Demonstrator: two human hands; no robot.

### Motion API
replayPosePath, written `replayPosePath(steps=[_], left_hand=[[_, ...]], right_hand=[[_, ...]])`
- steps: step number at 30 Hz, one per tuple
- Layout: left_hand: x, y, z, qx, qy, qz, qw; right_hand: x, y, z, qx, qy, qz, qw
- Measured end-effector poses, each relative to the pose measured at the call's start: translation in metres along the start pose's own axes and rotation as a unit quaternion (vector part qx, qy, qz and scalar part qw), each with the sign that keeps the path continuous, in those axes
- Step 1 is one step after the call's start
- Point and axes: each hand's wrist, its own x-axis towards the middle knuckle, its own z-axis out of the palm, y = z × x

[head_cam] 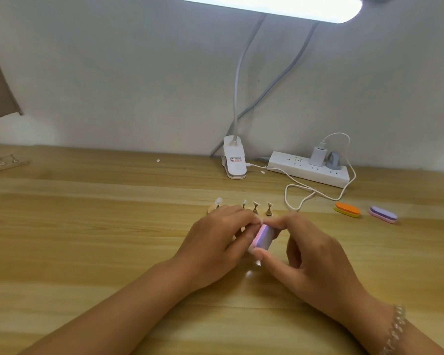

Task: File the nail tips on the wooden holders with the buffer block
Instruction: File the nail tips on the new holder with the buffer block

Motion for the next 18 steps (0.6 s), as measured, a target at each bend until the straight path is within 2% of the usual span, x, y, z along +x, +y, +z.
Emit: replayPosePath(steps=[3, 5, 9, 18], left_hand=[[-0.0019, 0.0065, 0.0012, 0.038, -0.025, 0.049, 0.998], [-0.0030, 0.0083, 0.0018, 0.037, -0.032, 0.062, 0.997], [-0.0018, 0.0057, 0.0003, 0.017, -0.030, 0.028, 0.999], [-0.0021, 0.0063, 0.0019, 0.013, -0.039, 0.013, 0.999]], right_hand=[[0.0029, 0.0086, -0.0022, 0.036, 0.043, 0.050, 0.997], [0.0036, 0.0097, -0.0024, 0.029, 0.052, 0.048, 0.997], [0.0025, 0.0060, 0.0000, 0.023, 0.049, 0.034, 0.998], [0.0032, 0.0087, 0.0001, 0.057, 0.043, 0.052, 0.996]])
